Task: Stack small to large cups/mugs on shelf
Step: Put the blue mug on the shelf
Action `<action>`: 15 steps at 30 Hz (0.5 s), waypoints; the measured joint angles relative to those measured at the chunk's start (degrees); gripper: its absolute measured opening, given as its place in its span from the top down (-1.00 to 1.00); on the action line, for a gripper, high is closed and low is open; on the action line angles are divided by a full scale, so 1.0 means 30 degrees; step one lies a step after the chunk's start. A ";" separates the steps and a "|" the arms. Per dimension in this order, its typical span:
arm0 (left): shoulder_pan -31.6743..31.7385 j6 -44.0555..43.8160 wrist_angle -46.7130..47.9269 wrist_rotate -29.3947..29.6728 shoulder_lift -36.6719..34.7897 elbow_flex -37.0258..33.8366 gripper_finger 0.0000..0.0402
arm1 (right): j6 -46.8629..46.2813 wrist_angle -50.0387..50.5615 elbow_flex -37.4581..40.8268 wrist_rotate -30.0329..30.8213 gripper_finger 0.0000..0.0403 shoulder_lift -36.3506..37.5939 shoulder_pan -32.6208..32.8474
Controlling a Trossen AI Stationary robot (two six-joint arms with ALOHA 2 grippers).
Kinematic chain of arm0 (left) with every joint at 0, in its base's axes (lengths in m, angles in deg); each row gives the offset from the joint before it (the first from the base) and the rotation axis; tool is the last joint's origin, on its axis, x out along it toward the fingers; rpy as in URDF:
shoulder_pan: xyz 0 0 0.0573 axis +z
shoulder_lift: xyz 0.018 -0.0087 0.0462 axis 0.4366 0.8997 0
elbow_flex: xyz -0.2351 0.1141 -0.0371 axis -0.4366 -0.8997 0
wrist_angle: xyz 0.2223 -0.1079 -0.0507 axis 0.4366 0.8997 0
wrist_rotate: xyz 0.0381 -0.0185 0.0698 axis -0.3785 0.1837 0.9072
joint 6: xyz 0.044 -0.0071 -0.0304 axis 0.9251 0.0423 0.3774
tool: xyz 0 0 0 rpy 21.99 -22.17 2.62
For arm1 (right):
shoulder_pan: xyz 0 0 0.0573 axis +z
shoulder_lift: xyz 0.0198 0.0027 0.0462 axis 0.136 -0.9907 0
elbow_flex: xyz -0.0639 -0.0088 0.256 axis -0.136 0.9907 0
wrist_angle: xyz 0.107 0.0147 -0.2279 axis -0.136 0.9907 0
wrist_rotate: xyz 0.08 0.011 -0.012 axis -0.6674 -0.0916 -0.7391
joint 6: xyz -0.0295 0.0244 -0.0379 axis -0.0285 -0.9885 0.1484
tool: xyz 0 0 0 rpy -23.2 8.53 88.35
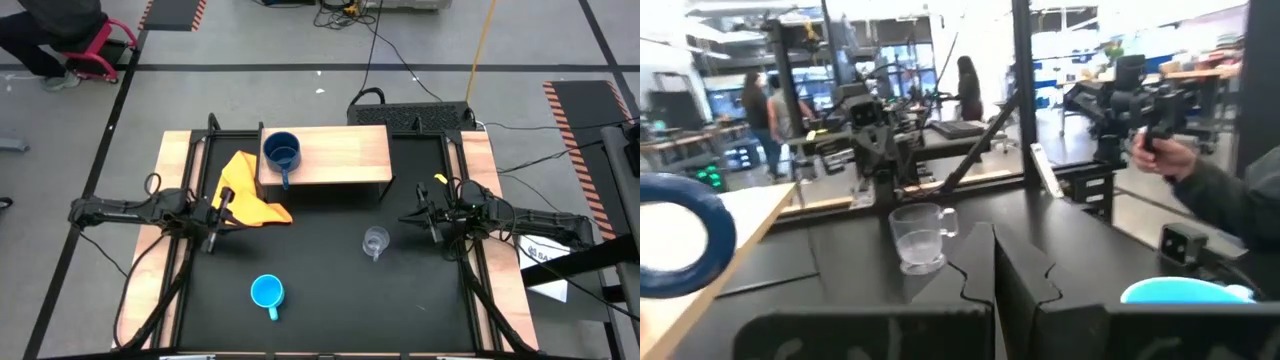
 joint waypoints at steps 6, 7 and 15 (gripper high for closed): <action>-0.0396 0.0041 -0.0701 -0.0508 0.0357 0.0167 1.00 | -0.0001 -0.0006 0.0000 -0.0004 1.00 -0.0003 0.0000; -0.0512 0.0154 -0.0783 -0.0504 0.0442 0.0284 1.00 | -0.0007 -0.0006 0.0000 0.0003 1.00 -0.0003 0.0000; -0.1564 0.0825 -0.0890 -0.0486 0.1983 0.1802 1.00 | -0.0007 -0.0006 0.0000 0.0003 1.00 -0.0003 0.0000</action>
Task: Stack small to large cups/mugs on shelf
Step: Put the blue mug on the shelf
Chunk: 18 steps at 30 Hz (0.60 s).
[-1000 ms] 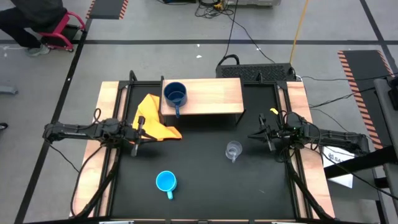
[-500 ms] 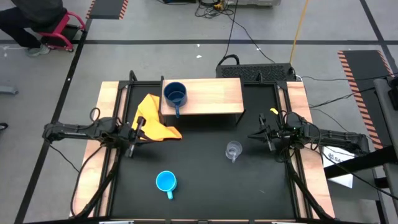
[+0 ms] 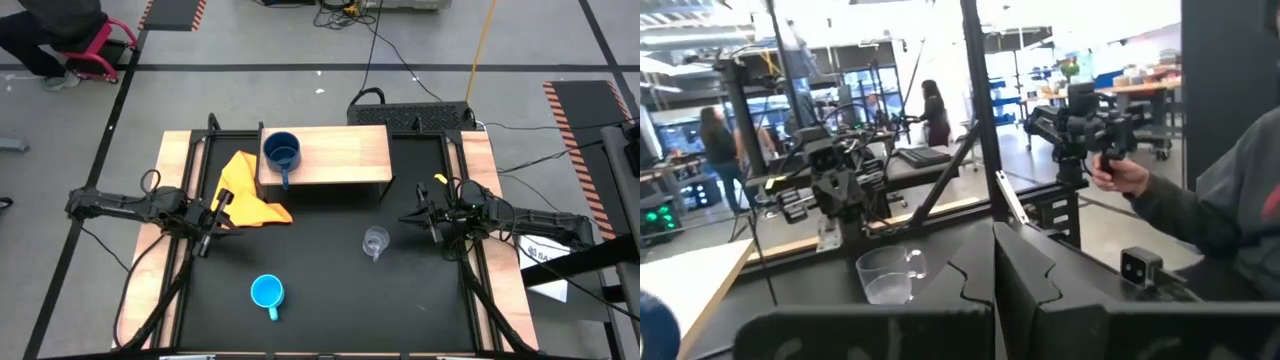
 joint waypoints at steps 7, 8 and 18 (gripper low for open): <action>-0.0912 0.0297 0.0006 0.1022 0.2669 0.1412 1.00 | 0.0007 0.0000 0.0000 0.0000 1.00 0.0000 0.0000; -0.1058 0.0362 0.0016 0.1016 0.3046 0.1593 1.00 | 0.0020 0.0000 0.0000 0.0000 1.00 0.0003 0.0000; -0.2132 0.0633 -0.0010 0.0424 0.5968 0.3125 1.00 | 0.0022 0.0000 0.0000 0.0000 1.00 0.0002 0.0000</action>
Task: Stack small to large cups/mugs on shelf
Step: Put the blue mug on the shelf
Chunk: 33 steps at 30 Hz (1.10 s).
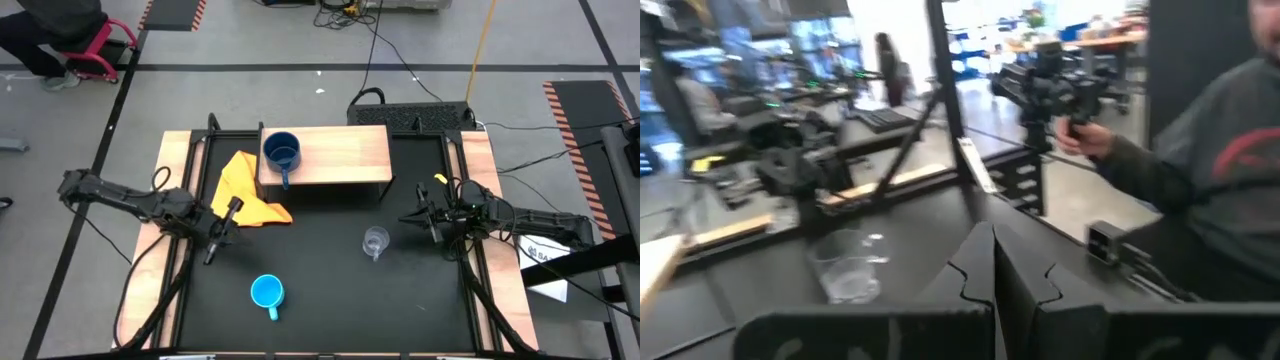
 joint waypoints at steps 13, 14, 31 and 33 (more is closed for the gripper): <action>-0.1740 -0.0687 -0.3401 0.0095 0.2841 0.0092 1.00 | 0.0029 0.0000 0.0000 0.0000 1.00 0.0001 0.0000; -0.1840 -0.0653 -0.3642 0.0096 0.3084 0.0092 1.00 | 0.0029 0.0000 0.0000 0.0000 1.00 -0.0002 0.0000; -0.2168 -0.1535 -0.5789 0.0250 0.7732 0.0092 1.00 | 0.0335 0.0000 0.0000 0.0000 1.00 -0.0001 0.0000; -0.2168 -0.1618 -0.5970 0.0250 0.8110 0.0092 1.00 | 0.0335 0.0000 0.0000 0.0000 1.00 0.0004 0.0000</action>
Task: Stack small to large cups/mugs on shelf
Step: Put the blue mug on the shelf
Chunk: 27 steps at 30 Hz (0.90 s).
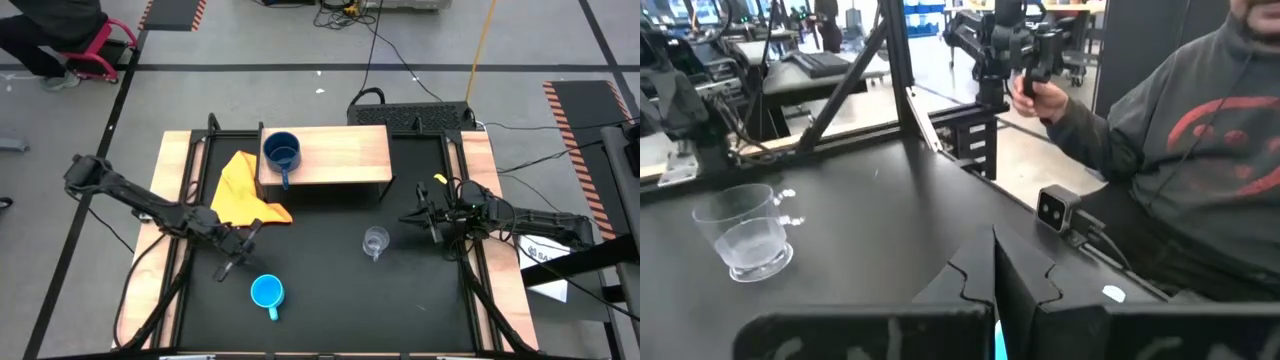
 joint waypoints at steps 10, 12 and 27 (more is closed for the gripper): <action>-0.0270 0.0052 -0.0593 0.0138 0.1556 0.0000 1.00 | -0.0029 0.0000 0.0000 0.0002 1.00 0.0000 0.0000; -0.0270 0.0059 -0.0595 0.0146 0.1564 0.0000 1.00 | -0.0007 0.0000 0.0000 0.0000 1.00 -0.0002 0.0000; -0.0761 -0.0362 -0.0725 -0.0466 0.1560 0.0363 1.00 | -0.0007 0.0000 0.0000 0.0000 1.00 -0.0001 0.0000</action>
